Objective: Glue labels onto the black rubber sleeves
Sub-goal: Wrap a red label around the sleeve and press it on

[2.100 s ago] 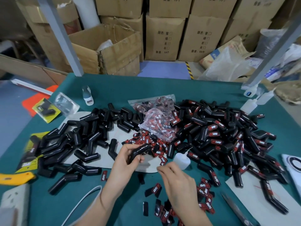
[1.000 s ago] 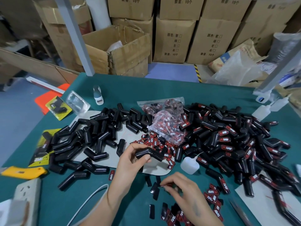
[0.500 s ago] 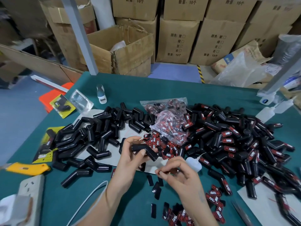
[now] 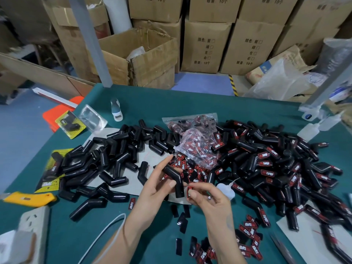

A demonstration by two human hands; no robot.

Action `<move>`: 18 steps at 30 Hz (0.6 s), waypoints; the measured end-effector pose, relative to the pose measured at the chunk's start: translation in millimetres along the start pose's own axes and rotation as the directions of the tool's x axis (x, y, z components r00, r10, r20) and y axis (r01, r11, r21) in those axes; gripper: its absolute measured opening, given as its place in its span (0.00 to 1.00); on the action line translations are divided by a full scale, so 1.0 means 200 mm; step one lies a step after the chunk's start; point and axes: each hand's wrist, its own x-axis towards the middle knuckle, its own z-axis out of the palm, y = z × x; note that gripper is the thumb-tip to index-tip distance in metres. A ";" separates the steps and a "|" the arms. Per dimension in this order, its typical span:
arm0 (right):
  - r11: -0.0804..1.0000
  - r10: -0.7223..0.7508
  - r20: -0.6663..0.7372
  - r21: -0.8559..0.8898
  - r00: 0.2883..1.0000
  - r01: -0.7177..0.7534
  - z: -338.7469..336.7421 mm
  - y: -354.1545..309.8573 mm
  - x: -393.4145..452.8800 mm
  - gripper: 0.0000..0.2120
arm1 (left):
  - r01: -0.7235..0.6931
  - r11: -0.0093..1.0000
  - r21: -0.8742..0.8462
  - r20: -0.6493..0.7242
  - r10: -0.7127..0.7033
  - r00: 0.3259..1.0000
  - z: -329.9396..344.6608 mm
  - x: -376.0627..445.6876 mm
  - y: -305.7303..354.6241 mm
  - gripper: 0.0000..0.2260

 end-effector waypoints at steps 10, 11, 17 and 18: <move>0.985 0.147 0.010 0.094 0.989 -0.147 -0.02 0.00 0.00 0.09 | -0.019 0.996 0.086 0.075 0.013 0.997 0.00 -0.02 0.00 0.29; 0.981 0.155 0.022 0.119 0.988 -0.156 -0.02 0.00 0.00 0.09 | -0.023 0.995 0.093 0.079 0.016 0.997 0.00 -0.02 -0.01 0.29; 0.970 0.171 0.064 0.163 0.983 -0.179 -0.02 0.01 -0.01 0.12 | -0.023 0.996 0.091 0.103 0.013 0.995 0.00 -0.03 0.01 0.30; 0.970 0.171 0.062 0.162 0.983 -0.179 -0.02 0.01 -0.01 0.12 | -0.029 0.996 0.089 0.105 0.019 0.994 0.00 -0.03 0.01 0.30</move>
